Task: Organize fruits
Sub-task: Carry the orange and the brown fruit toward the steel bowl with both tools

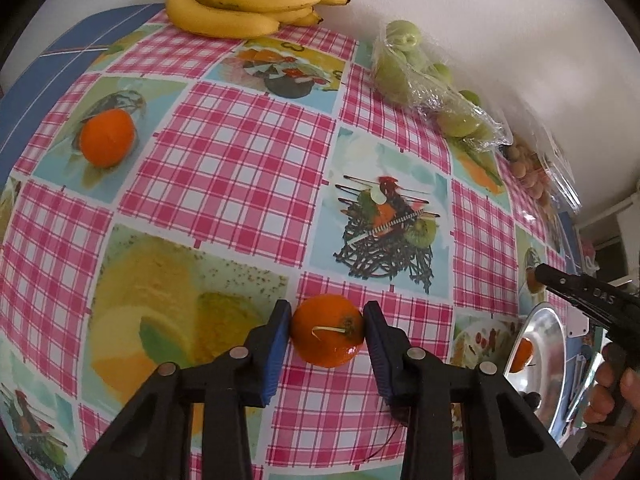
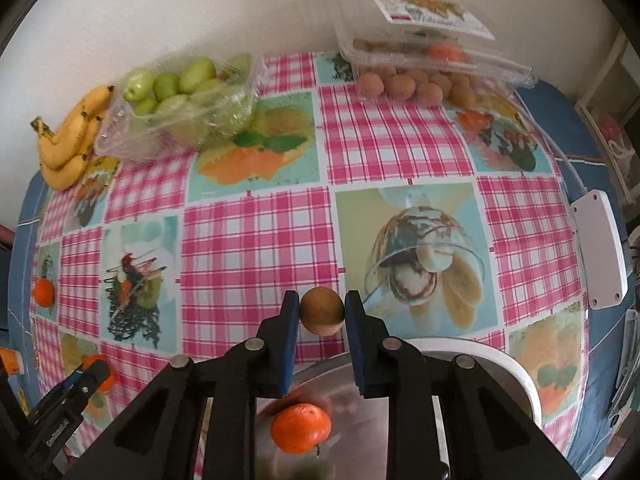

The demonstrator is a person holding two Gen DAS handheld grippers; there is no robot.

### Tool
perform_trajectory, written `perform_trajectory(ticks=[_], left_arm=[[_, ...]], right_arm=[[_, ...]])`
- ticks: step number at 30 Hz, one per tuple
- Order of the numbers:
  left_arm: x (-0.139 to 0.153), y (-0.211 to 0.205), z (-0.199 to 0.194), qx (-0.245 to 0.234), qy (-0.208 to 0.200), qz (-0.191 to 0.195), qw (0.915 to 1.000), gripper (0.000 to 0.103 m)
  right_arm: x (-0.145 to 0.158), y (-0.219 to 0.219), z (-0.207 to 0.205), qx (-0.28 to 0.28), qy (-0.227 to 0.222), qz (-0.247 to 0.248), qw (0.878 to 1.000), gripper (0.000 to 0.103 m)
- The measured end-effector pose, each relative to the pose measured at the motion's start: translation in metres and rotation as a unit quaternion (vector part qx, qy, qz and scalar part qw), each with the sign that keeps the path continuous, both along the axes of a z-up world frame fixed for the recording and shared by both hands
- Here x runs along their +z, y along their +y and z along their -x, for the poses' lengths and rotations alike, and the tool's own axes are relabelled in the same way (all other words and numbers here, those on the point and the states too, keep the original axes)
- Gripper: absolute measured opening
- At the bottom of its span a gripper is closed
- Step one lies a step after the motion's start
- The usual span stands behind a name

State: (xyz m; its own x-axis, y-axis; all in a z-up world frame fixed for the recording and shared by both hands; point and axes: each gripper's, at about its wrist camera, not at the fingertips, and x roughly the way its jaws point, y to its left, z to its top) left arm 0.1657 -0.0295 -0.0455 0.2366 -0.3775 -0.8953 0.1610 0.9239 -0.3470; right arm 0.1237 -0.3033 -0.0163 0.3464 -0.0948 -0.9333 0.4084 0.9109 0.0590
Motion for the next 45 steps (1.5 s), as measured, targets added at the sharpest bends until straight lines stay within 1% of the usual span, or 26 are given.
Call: perform_trajectory(ticks=[6,13,15,20,25,27,30,32,37,41,45], left_arm=[[0.012,0.000,0.004,0.001,-0.009,0.006,0.9999,0.039],[0.027,0.002,0.010,-0.001,-0.022,0.012,0.9997,0.039],[0.031,0.003,0.012,-0.002,-0.022,0.013,0.9997,0.039],[0.040,0.005,0.017,-0.003,-0.026,0.018,0.9995,0.039],[0.050,0.005,0.023,-0.002,-0.034,0.023,0.9991,0.039],[0.054,0.005,0.025,-0.004,-0.038,0.023,0.9990,0.039],[0.060,0.000,0.029,-0.011,-0.044,0.021,0.9988,0.039],[0.061,-0.004,0.032,-0.015,-0.046,0.019,0.9986,0.039],[0.067,-0.020,0.041,-0.037,-0.053,0.011,0.9979,0.039],[0.072,-0.036,0.051,-0.058,-0.063,0.000,0.9963,0.039],[0.075,-0.051,0.060,-0.079,-0.070,-0.003,0.9944,0.039]], right_arm=[[0.024,0.015,0.015,0.011,-0.028,-0.001,1.000,0.024],[0.045,0.043,0.035,0.028,-0.054,0.021,0.998,0.024],[0.045,0.050,0.040,0.029,-0.058,0.022,0.998,0.024],[0.041,0.066,0.054,0.021,-0.071,-0.001,0.997,0.024],[0.034,0.077,0.068,0.017,-0.074,-0.009,0.997,0.024],[0.034,0.079,0.074,0.014,-0.076,-0.010,0.997,0.024],[0.037,0.082,0.083,0.008,-0.078,0.003,0.997,0.024],[0.038,0.082,0.089,0.003,-0.082,0.000,0.997,0.024],[0.039,0.081,0.105,-0.011,-0.085,0.007,0.996,0.024],[0.043,0.070,0.116,-0.026,-0.093,0.005,0.995,0.024],[0.048,0.053,0.128,-0.049,-0.105,0.005,0.993,0.024]])
